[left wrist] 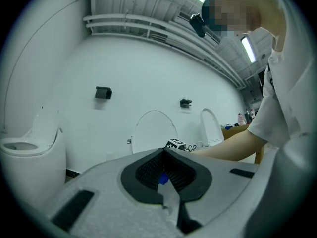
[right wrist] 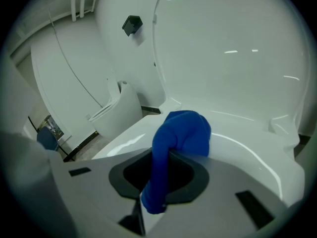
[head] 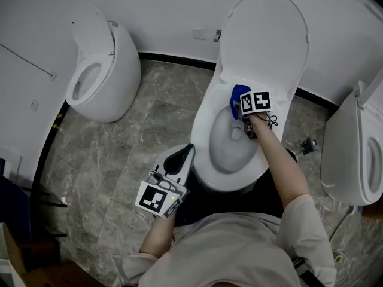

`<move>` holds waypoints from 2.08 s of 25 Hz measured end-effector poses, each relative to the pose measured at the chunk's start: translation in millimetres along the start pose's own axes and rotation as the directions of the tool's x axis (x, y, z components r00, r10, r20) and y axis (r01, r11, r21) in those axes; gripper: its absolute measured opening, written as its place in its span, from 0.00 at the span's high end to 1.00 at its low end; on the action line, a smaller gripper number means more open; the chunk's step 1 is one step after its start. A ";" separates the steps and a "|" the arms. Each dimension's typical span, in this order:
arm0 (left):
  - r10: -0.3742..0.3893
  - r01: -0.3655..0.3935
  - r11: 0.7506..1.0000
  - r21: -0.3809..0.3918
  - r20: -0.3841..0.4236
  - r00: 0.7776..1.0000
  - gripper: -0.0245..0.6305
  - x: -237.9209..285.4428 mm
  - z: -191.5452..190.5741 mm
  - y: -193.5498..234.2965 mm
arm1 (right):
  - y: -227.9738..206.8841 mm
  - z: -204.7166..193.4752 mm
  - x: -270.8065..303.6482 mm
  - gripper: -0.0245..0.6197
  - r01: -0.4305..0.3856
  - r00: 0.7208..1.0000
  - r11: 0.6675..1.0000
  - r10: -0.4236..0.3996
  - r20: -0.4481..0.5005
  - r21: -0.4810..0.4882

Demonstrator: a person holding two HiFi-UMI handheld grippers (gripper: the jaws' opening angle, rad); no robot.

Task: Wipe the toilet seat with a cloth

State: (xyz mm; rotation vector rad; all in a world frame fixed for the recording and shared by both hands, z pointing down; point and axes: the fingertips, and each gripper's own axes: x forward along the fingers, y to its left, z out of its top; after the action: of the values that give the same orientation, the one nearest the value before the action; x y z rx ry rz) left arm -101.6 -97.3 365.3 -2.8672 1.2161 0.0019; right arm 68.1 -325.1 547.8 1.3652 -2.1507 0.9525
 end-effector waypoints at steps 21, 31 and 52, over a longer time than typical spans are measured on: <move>0.054 -0.054 0.999 -0.001 0.006 0.999 0.95 -20.6 -1.9 7.4 | 24.5 3.3 22.8 0.88 -0.102 0.991 0.990 0.093 -0.097 -0.097; 0.046 -0.046 0.999 -0.016 0.005 0.999 0.95 -22.2 -3.3 5.4 | 37.5 4.1 30.8 0.88 -0.188 0.976 0.980 0.179 -0.123 -0.064; 0.047 -0.047 0.999 -0.028 -0.009 0.999 0.95 -27.9 -14.1 5.1 | 66.4 -5.6 35.7 0.88 -0.176 0.978 0.942 0.133 -0.163 -0.286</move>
State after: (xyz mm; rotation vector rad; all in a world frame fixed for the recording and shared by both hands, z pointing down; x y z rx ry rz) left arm -124.8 -81.1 379.6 -2.8641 1.2951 0.0084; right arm -7.3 -324.1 553.6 0.9662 -2.2091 0.7162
